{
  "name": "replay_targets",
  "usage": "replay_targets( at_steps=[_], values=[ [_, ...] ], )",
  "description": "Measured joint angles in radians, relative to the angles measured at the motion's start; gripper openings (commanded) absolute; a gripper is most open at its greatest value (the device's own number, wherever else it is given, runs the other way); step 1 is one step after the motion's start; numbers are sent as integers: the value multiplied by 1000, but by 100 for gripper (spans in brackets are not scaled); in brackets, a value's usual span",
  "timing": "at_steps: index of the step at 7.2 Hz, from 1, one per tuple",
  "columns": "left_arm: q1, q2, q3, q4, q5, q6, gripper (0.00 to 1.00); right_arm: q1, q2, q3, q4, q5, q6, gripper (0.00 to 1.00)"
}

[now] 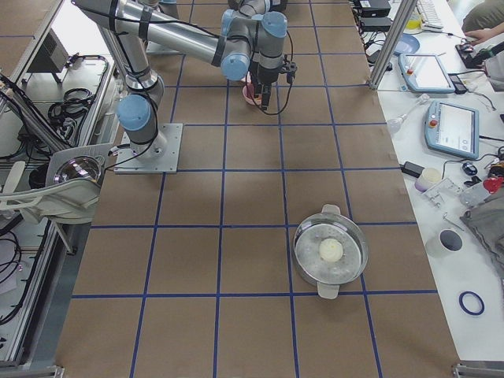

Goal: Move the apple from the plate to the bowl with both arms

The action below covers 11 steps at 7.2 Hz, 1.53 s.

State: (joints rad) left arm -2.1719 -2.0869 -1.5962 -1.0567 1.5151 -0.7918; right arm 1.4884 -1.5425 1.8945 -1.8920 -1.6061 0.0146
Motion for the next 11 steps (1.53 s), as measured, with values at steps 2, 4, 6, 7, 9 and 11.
replay_targets(
  at_steps=[2, 4, 6, 7, 9, 11],
  values=[
    [20, 35, 6, -12, 1, 71, 100, 2, -13, -41, 49, -5, 5, 100],
    [92, 86, 8, -58, -41, 126, 100, 2, -22, -111, 92, -11, 1, 100],
    [184, 150, 11, -163, -52, 267, 100, 20, -34, -213, 196, -2, 14, 100],
    [230, 196, 11, -214, -51, 355, 100, 35, -41, -246, 231, 25, 19, 100],
    [296, 305, 10, -304, -38, 528, 100, 66, -53, -271, 249, 80, 22, 100],
    [352, 425, 5, -374, -7, 645, 100, 73, -53, -272, 251, 84, 22, 100]
  ],
)
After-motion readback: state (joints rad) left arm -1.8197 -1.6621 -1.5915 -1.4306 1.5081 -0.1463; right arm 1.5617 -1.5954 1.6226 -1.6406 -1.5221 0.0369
